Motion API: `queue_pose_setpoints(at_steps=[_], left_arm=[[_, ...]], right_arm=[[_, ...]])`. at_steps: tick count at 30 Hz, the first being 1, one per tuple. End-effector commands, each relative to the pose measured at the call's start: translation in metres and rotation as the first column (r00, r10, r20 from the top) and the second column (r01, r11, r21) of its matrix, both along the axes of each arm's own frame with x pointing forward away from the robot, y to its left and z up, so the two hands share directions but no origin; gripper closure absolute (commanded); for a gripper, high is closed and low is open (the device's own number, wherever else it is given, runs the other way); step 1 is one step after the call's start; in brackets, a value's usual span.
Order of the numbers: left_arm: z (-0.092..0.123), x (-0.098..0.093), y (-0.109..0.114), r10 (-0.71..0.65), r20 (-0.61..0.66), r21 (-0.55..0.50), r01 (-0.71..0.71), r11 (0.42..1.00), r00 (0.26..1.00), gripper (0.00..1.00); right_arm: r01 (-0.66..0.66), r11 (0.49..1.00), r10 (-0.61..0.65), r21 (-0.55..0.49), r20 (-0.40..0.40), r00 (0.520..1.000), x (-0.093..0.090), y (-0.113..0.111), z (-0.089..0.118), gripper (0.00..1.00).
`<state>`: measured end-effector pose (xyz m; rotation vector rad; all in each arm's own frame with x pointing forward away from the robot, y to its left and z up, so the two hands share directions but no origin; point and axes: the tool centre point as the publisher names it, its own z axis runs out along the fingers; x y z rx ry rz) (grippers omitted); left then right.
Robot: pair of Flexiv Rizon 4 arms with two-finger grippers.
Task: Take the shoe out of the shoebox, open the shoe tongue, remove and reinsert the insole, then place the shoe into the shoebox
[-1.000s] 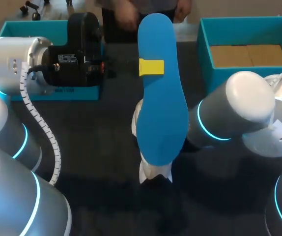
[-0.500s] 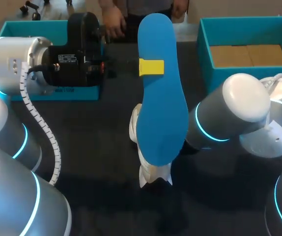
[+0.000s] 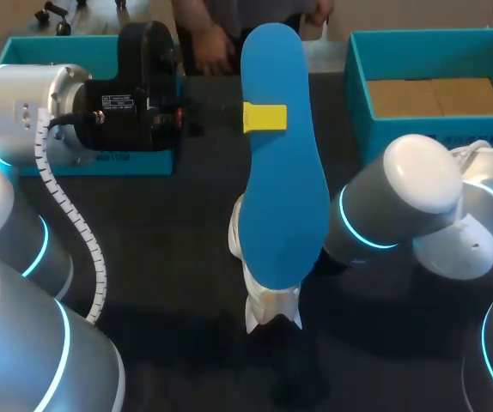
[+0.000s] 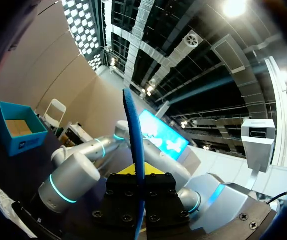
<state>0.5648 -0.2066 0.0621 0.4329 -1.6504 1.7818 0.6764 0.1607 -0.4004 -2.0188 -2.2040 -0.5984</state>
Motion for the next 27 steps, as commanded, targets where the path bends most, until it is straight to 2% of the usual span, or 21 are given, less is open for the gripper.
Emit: queue_pose_setpoints(at_steps=[1, 3, 7, 9, 10, 11, 12, 19, 27], left_arm=[[0.002, -0.009, -0.004, 0.023, -0.004, -0.008, -0.023, 1.0, 1.0, 1.0], [0.002, -0.009, -0.004, 0.023, -0.004, -0.008, -0.023, 1.0, 1.0, 1.0], [0.002, -0.009, -0.004, 0.023, -0.004, -0.008, -0.023, 1.0, 1.0, 1.0], [0.002, -0.009, -0.004, 0.023, -0.004, -0.008, -0.023, 1.0, 1.0, 1.0], [0.002, -0.009, -0.004, 0.023, -0.004, -0.008, -0.023, 1.0, 1.0, 1.0], [0.002, -0.009, -0.004, 0.023, -0.004, -0.008, -0.023, 1.0, 1.0, 1.0], [0.002, -0.009, -0.004, 0.023, -0.004, -0.008, -0.023, 1.0, 1.0, 1.0], [0.002, -0.009, -0.004, 0.023, -0.004, -0.008, -0.023, 1.0, 1.0, 1.0], [0.002, -0.009, -0.004, 0.023, -0.004, -0.008, -0.023, 1.0, 1.0, 1.0]], right_arm=[[0.01, 1.0, -0.01, 0.001, 0.002, 1.0, -0.001, 0.003, -0.009, 1.0], [0.018, 1.0, -0.018, 0.003, 0.001, 1.0, -0.001, 0.004, -0.009, 1.0], [0.026, 1.0, -0.026, 0.008, 0.002, 1.0, -0.003, 0.004, -0.002, 0.6], [0.027, 1.0, -0.027, 0.014, 0.002, 1.0, -0.004, 0.004, 0.004, 0.49], [0.026, 1.0, -0.026, 0.018, -0.001, 1.0, -0.005, 0.005, 0.008, 0.33], [0.023, 1.0, -0.023, 0.018, -0.004, 1.0, -0.005, 0.005, 0.012, 0.12], [0.017, 1.0, -0.017, 0.022, -0.004, 1.0, -0.006, 0.005, 0.017, 0.0], [0.022, 0.999, -0.021, 0.045, -0.028, 0.999, -0.007, 0.001, 0.043, 0.0], [0.024, 0.991, -0.018, 0.135, -0.047, 0.999, -0.011, -0.01, 0.07, 0.0]])
